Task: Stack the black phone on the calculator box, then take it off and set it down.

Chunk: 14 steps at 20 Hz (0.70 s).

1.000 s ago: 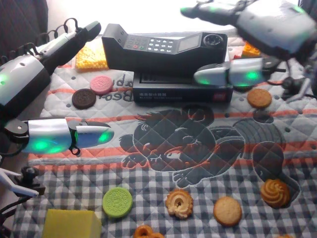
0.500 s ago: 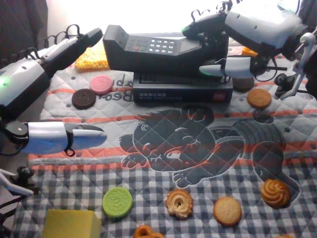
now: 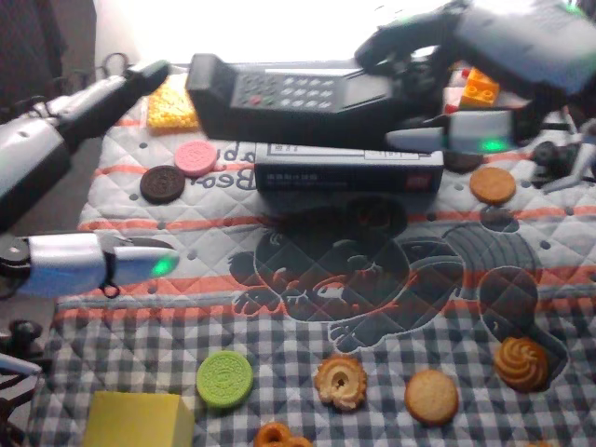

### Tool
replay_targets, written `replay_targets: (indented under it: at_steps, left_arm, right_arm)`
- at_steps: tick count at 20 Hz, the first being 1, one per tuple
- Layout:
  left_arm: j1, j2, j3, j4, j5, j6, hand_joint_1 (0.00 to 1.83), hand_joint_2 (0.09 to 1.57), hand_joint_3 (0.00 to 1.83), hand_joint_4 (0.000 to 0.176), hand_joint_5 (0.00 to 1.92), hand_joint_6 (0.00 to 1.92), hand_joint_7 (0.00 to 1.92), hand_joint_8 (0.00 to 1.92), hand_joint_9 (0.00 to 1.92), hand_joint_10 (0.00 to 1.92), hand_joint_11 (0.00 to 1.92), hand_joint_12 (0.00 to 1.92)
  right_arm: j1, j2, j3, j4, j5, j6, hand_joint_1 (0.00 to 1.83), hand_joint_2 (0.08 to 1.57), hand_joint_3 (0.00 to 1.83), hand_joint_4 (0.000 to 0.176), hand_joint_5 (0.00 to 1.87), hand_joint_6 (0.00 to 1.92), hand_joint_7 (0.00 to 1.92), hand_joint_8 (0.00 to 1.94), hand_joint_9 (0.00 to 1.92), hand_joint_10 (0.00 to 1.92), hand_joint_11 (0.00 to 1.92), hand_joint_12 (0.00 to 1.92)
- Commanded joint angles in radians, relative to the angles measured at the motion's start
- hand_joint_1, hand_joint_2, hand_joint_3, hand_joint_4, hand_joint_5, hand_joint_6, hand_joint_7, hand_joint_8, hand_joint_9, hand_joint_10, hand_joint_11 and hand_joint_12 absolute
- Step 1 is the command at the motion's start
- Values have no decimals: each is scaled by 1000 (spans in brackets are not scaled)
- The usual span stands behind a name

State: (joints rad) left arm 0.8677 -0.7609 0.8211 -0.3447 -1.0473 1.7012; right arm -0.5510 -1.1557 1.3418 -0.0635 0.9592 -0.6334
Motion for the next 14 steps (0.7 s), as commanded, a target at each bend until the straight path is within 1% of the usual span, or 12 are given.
replay_targets:
  at_steps: [1, 2, 4, 5, 6, 8, 9, 10, 11, 12, 13, 14]
  left_arm:
    - [-1, 15, -5, 14, -153, -8, 871, 870, 0, 127, 47, 4, 139, 11, 72, 7, 0, 333]
    - [15, 29, -14, 7, -175, -8, 856, 881, 1, 140, 23, 1, 180, 13, 109, 13, 0, 401]
    - [41, 50, -31, -4, -212, -8, 810, 910, 6, 139, 19, 1, 172, 1, 111, 4, 0, 382]
    - [57, 58, -39, -10, -229, -8, 828, 915, 6, 144, 39, 8, 189, 7, 135, 13, 0, 386]
    - [64, 59, -43, -11, -230, -8, 877, 916, 5, 166, 67, 17, 194, 7, 151, 17, 0, 387]
    - [77, 59, -51, -11, -230, -8, 956, 887, 0, 174, 98, 6, 246, 8, 217, 24, 0, 691]
    - [79, 59, -54, -11, -234, -8, 964, 871, 0, 164, 106, 4, 246, 4, 232, 20, 0, 758]
    - [79, 59, -55, -11, -236, -8, 949, 870, 0, 144, 120, 7, 237, 0, 233, 18, 0, 771]
    - [79, 59, -56, -11, -239, -8, 946, 877, 0, 129, 127, 5, 220, 1, 218, 9, 0, 728]
    - [80, 59, -56, -11, -240, -8, 954, 881, 1, 129, 130, 3, 209, 2, 194, 9, 0, 649]
    - [80, 59, -57, -11, -239, -8, 977, 877, 0, 133, 128, 1, 207, 1, 186, 5, 0, 587]
    - [80, 59, -57, -11, -238, -8, 974, 880, 1, 140, 127, 0, 198, 0, 178, 2, 0, 570]
  right_arm:
    - [-14, 23, -6, 29, 195, 31, 1273, 1100, 1, 0, 938, 824, 1126, 951, 1455, 43, 1123, 885]
    - [-47, 42, -20, 30, 225, 54, 1274, 1098, 0, 0, 946, 812, 1129, 945, 1445, 29, 1101, 841]
    - [-102, 75, -55, 29, 265, 59, 1279, 1082, 0, 0, 980, 781, 1162, 877, 1446, 17, 1113, 801]
    - [-148, 97, -79, 29, 289, 62, 1275, 1086, 1, 0, 961, 828, 1157, 872, 1425, 6, 1108, 742]
    - [-172, 103, -87, 29, 300, 69, 1279, 1081, 0, 0, 974, 805, 1175, 842, 1436, 6, 1148, 675]
    - [-231, 127, -113, 29, 317, 75, 1280, 1075, 0, 0, 978, 811, 1199, 789, 1430, 0, 1162, 598]
    - [-261, 141, -127, 29, 318, 75, 1280, 1076, 0, 0, 958, 852, 1213, 751, 1419, 0, 1128, 584]
    - [-279, 150, -136, 29, 319, 75, 1280, 1078, 2, 0, 967, 812, 1193, 808, 1455, 10, 1056, 752]
    - [-302, 158, -143, 29, 318, 75, 1284, 1070, 0, 0, 1001, 759, 1207, 785, 1444, 4, 849, 901]
    - [-318, 160, -144, 31, 317, 75, 1283, 1073, 2, 0, 978, 795, 1203, 789, 1454, 5, 912, 910]
    - [-352, 167, -143, 44, 304, 75, 1173, 1136, 9, 0, 923, 1019, 1236, 383, 1457, 4, 1007, 831]
    - [-365, 167, -139, 46, 283, 75, 1145, 1169, 1, 0, 881, 1110, 1278, 139, 1403, 0, 1059, 682]
